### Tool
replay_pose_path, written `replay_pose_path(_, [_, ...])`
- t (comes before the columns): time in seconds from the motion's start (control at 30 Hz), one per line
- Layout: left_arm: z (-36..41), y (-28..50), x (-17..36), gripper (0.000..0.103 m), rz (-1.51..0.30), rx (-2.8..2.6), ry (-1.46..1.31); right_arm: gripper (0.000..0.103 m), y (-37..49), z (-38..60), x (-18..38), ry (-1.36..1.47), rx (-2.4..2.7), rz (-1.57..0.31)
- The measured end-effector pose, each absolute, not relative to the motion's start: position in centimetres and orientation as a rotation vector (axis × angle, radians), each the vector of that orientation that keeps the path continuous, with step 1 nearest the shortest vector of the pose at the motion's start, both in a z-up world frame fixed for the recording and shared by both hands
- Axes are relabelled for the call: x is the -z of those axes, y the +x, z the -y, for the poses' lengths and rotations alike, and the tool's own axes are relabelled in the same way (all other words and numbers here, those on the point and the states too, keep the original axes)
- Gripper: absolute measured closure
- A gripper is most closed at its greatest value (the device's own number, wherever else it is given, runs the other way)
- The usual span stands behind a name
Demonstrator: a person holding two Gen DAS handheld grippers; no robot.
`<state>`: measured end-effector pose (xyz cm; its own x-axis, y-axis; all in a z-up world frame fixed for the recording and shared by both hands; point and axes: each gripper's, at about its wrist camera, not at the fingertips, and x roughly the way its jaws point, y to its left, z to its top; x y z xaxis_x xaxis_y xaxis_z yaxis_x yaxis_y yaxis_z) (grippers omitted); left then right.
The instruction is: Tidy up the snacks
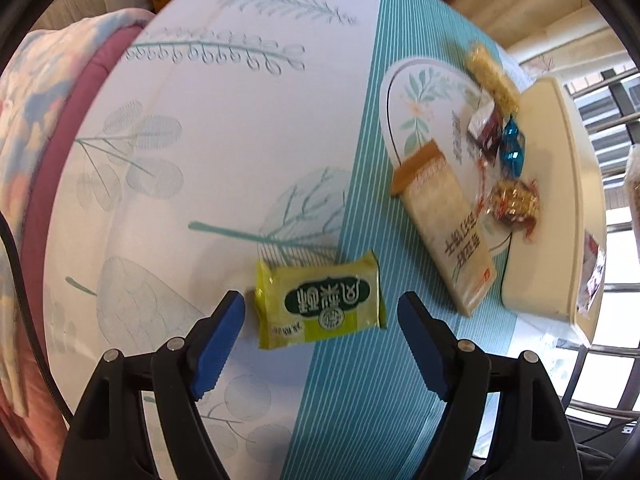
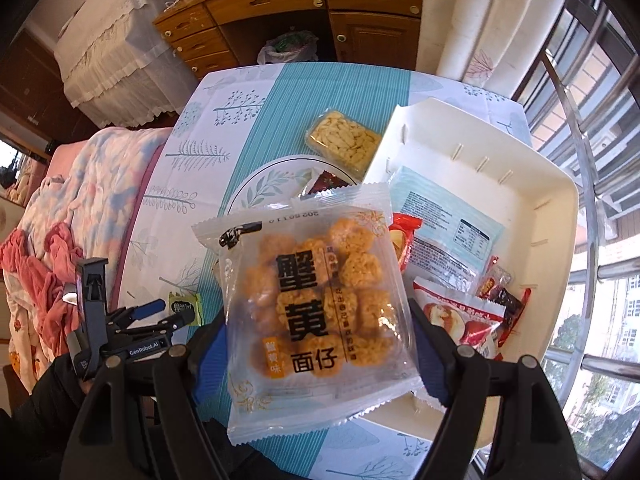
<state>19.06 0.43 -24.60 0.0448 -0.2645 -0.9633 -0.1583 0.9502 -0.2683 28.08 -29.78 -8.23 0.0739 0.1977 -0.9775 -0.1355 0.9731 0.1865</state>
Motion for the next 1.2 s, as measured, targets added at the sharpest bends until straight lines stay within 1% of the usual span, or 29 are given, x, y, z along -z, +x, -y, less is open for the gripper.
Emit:
replay_pose_path(0.23, [1.2,19.1,25.4,0.026,-1.584,0.081,-0.236,0.023,27.4,30.8,7.9,0.082,-0.196,-1.472])
replay_pose_path(0.4, [1.8,19.2,25.3,0.038,-1.597,0.060,-0.171,0.023,26.8,31.5,7.6,0.086,-0.172,-1.468])
replay_pose_path(0.47, [1.8,19.0,25.1,0.047,-1.590,0.065,-0.183,0.023,26.7,31.8,7.5,0.087,-0.168,-1.468])
replay_pose_path(0.57, [2.1,19.0,24.9,0.051,-1.588,0.075,-0.181,0.023,26.5,32.2,7.4,0.086,-0.173,-1.466])
replay_pose_path(0.7, [2.7,18.9,24.5,0.052,-1.600,0.060,-0.178,0.023,26.5,32.6,7.3,0.078,-0.186,-1.464])
replay_pose_path(0.87, [3.9,18.6,22.6,0.052,-1.574,0.051,-0.187,0.023,26.3,33.2,6.9,0.067,-0.202,-1.450])
replay_pose_path(1.2, [7.0,18.4,15.5,0.052,-1.454,0.085,-0.212,0.023,25.6,35.5,6.5,0.063,-0.204,-1.425])
